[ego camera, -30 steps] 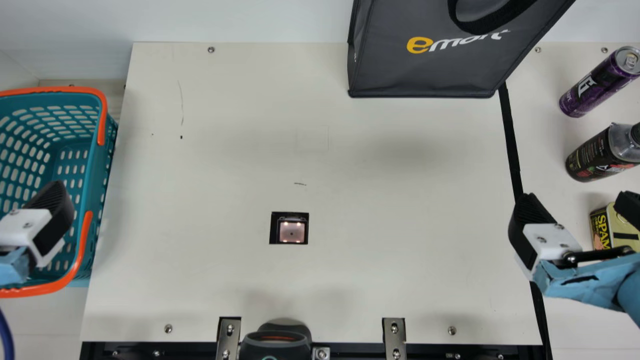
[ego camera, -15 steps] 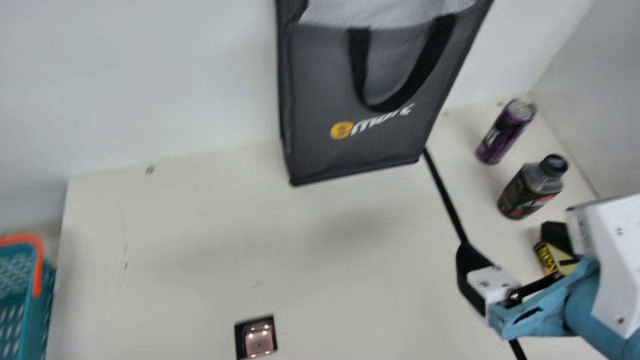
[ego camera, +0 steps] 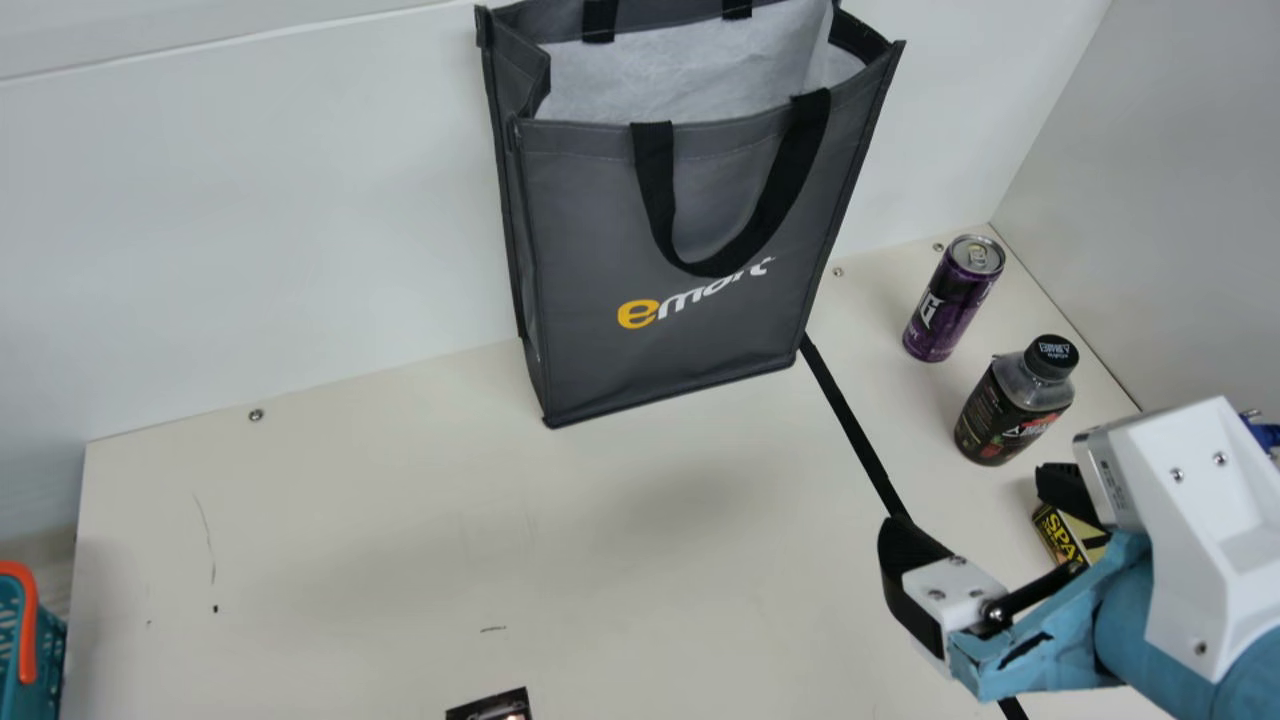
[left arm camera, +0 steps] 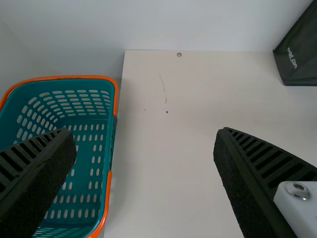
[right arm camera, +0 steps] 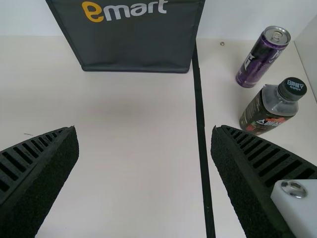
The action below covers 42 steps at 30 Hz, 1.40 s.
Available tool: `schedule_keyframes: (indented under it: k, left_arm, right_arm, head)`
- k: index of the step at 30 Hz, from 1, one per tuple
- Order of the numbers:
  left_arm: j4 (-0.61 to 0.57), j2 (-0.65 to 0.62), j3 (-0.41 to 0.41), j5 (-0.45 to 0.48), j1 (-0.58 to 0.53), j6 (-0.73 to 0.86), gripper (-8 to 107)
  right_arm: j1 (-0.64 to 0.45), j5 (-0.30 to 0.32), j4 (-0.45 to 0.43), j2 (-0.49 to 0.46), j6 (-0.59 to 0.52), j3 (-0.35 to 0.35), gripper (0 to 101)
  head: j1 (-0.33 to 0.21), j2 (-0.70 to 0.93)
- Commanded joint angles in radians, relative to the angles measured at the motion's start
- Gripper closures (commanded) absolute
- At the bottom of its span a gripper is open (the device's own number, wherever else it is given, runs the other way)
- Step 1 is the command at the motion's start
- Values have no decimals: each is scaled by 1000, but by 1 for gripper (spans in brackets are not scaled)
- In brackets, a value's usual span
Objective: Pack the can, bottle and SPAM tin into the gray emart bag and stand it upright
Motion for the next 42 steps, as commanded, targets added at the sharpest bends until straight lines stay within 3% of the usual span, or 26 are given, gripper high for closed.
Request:
schedule_keyframes:
  k: [1, 23, 42]
  left_arm:
    - [0, 0, 0, 0, 0, 0, 9]
    - [0, 0, 0, 0, 0, 0, 9]
    - [0, 0, 0, 0, 0, 0, 9]
  right_arm:
    - [0, 0, 0, 0, 0, 0, 6]
    - [3, -3, 3, 3, 2, -2, 6]
    - [22, -95, -43, 101, -42, -82, 6]
  head:
    - [-23, -2]
    - [-23, -2]
    - [-23, -2]
